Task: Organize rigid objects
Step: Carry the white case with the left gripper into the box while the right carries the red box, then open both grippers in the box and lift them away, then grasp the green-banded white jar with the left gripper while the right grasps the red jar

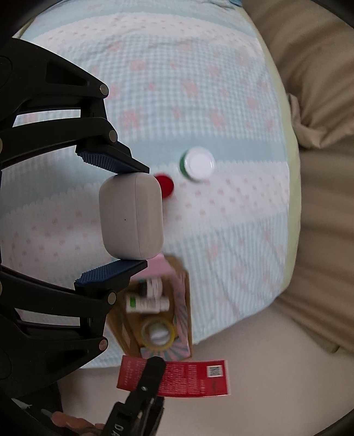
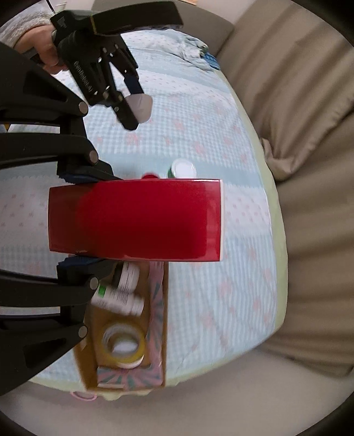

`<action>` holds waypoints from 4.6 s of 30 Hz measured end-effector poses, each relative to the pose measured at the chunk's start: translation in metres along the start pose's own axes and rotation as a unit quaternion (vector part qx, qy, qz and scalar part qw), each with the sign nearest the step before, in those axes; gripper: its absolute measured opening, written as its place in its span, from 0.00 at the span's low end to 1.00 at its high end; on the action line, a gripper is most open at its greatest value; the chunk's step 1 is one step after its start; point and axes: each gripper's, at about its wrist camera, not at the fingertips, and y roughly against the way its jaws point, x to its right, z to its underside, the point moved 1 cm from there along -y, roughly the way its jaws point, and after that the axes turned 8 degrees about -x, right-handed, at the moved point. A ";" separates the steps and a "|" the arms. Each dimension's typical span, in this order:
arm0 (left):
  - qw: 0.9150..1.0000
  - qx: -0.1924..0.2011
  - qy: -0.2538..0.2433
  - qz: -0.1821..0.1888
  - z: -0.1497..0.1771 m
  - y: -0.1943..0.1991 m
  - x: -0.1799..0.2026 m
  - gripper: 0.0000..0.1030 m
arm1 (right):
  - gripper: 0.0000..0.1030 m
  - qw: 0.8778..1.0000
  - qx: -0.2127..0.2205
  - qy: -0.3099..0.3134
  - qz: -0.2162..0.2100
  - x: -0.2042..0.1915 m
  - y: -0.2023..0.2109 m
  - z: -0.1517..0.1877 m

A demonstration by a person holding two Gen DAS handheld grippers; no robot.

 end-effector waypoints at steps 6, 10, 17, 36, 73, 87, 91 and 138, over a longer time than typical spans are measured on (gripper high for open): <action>1.000 -0.012 -0.018 0.012 -0.008 -0.024 0.062 0.55 | 0.37 0.999 -0.005 -0.033 0.020 0.073 0.012 0.020; 0.999 -0.024 -0.030 0.011 -0.014 -0.045 0.099 0.55 | 0.37 0.998 -0.014 -0.050 0.024 0.119 0.006 0.024; 0.996 -0.073 -0.059 -0.007 -0.017 -0.106 0.150 0.55 | 0.37 0.997 -0.045 -0.067 0.005 0.178 -0.027 0.028; 0.968 -0.199 -0.134 -0.073 0.015 -0.217 0.180 0.55 | 0.37 0.984 -0.123 -0.095 -0.089 0.210 -0.120 0.036; 0.989 -0.057 -0.129 -0.045 0.038 -0.050 0.144 1.00 | 1.00 0.997 -0.020 -0.077 0.020 0.170 0.009 0.066; 0.995 0.008 -0.039 -0.088 0.073 0.059 0.039 1.00 | 1.00 0.999 0.004 0.008 0.047 0.061 0.042 0.083; 0.993 0.026 -0.051 -0.101 0.076 0.075 -0.001 1.00 | 1.00 0.999 0.029 -0.007 0.032 0.027 0.037 0.088; 0.970 -0.039 -0.240 -0.027 -0.090 -0.264 -0.121 0.79 | 0.72 0.997 0.036 0.045 0.046 -0.109 -0.294 -0.017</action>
